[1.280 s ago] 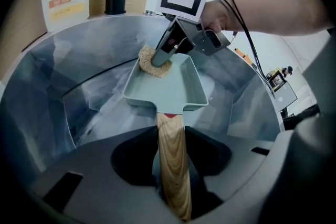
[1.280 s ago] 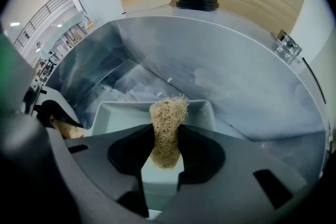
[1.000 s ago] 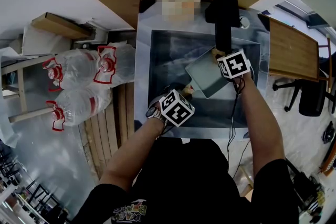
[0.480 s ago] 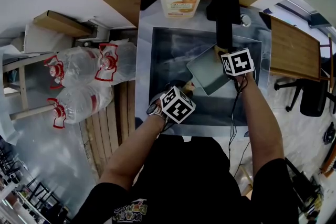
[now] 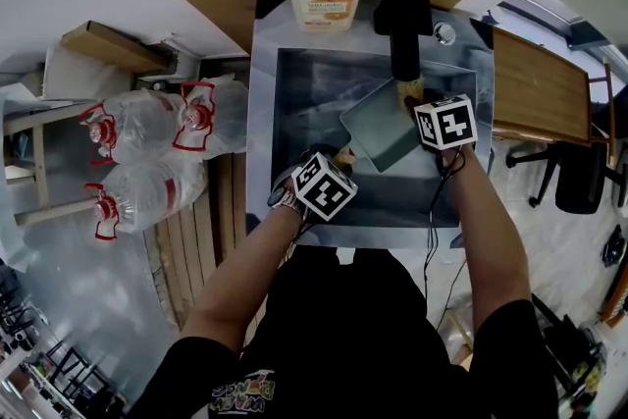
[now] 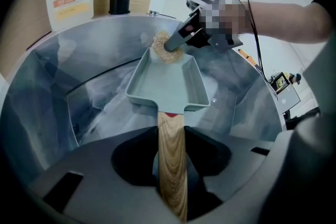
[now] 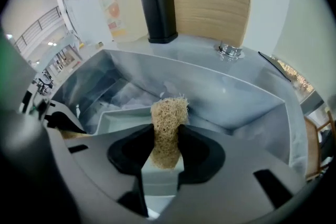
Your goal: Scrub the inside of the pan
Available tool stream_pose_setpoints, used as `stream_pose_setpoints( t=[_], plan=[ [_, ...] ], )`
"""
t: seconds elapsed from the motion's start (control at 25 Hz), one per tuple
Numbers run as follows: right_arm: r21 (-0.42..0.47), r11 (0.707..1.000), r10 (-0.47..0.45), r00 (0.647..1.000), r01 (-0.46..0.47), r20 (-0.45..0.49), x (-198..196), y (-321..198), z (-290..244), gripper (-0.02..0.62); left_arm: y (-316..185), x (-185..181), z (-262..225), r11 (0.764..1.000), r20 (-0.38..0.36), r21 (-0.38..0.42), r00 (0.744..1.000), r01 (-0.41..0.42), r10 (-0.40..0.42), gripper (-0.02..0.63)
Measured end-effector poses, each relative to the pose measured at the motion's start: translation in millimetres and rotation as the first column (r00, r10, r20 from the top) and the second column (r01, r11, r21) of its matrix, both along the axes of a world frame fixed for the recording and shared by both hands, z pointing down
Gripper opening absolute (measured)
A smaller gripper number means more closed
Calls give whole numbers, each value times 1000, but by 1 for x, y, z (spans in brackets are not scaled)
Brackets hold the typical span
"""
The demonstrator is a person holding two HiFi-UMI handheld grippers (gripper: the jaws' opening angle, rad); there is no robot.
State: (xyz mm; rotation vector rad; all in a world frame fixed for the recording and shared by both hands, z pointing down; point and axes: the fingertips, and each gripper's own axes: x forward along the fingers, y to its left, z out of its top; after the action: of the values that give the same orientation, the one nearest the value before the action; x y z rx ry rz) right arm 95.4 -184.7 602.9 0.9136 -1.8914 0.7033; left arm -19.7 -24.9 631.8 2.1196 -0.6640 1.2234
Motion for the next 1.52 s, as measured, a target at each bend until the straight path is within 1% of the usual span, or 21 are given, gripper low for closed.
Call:
stream_pose_setpoints(
  t=[0.08, 0.16, 0.36, 0.68, 0.84, 1.0, 1.16, 1.32, 1.52],
  plan=[
    [-25, 1000, -17, 997, 19, 74, -8, 12, -5, 147, 0, 0, 0, 1000, 4, 4, 1000, -2, 2, 164],
    [-50, 997, -45, 993, 51, 113, -17, 24, -8, 147, 0, 0, 0, 1000, 5, 6, 1000, -4, 4, 164],
    [-97, 985, -125, 981, 140, 145, -39, 59, -2, 147, 0, 0, -1, 1000, 6, 5, 1000, -2, 2, 164],
    [-154, 959, -212, 964, 236, 160, -70, 94, 11, 147, 1, 0, 0, 1000, 2, -6, 1000, 5, -5, 163],
    [-176, 942, -264, 955, 285, 133, -77, 104, 18, 147, 1, 0, 1, 1000, 2, -6, 1000, 7, -7, 163],
    [-204, 930, -292, 952, 306, 95, -78, 110, 29, 146, 1, -1, 0, 1000, 1, -6, 1000, 8, -8, 163],
    [-211, 929, -302, 952, 303, 38, -77, 105, 34, 146, 0, -1, 0, 1000, 0, -5, 1000, 11, -11, 163],
    [-225, 928, -299, 954, 296, 20, -74, 102, 37, 146, 1, -2, 0, 1000, 0, -8, 1000, 10, -10, 163],
    [-219, 940, -272, 962, 261, -22, -56, 85, 40, 147, 0, -1, -1, 1000, -8, -12, 1000, 14, -14, 163]
  ],
)
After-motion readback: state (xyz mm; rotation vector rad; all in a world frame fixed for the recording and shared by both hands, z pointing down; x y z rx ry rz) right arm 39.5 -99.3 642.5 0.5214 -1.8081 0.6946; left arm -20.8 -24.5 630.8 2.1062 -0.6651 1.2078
